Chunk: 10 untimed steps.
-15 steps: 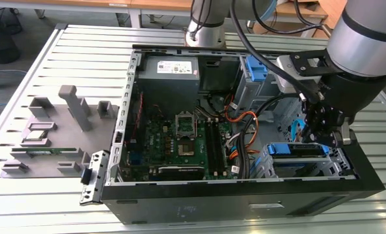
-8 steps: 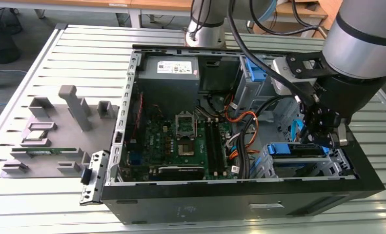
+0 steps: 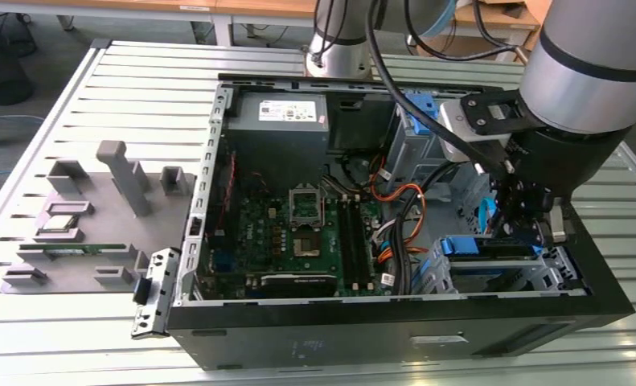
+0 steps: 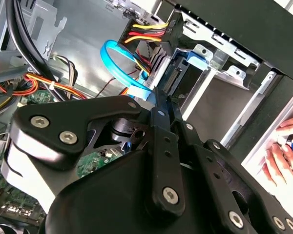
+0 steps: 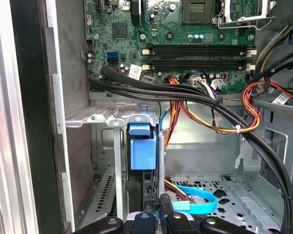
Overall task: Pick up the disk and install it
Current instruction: 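Insert the first disk wire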
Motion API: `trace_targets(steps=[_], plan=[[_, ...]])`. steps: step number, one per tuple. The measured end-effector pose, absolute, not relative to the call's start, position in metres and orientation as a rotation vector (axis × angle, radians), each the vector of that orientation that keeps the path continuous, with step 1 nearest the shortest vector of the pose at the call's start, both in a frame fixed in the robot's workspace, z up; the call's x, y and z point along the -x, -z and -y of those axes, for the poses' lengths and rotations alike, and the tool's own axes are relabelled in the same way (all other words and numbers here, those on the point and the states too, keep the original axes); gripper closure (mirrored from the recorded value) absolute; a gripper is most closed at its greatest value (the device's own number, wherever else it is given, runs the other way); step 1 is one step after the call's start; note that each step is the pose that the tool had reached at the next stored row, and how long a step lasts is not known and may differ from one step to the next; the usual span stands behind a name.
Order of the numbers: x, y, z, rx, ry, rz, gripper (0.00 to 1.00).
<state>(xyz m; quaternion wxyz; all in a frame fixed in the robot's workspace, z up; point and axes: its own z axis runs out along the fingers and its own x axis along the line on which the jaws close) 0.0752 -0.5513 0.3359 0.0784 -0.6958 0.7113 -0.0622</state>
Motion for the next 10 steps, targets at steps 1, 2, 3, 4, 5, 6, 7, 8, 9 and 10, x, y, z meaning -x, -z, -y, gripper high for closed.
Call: trace_targets(steps=[1,2,3,4,5,6,7,8,9,10], plan=[[-0.0748,-0.3357,0.5513,2.083,0.188,-2.128,0.84],[-0.0745,-0.3354,0.5514,2.082,0.19,-2.126,0.84],[-0.0742,-0.335,0.5516,2.081,0.193,-2.124,0.84],[-0.0737,-0.3347,0.5516,2.08,0.196,-2.121,0.84],[-0.0731,-0.3345,0.5516,2.079,0.199,-2.119,0.84],[-0.0724,-0.3343,0.5516,2.078,0.201,-2.117,0.84],[-0.0718,-0.3343,0.5516,2.078,0.203,-2.116,0.84],[-0.0712,-0.3341,0.5517,2.078,0.203,-2.115,0.84],[-0.0708,-0.3339,0.5516,2.078,0.204,-2.115,0.84],[-0.0707,-0.3337,0.5516,2.078,0.204,-2.114,0.84]])
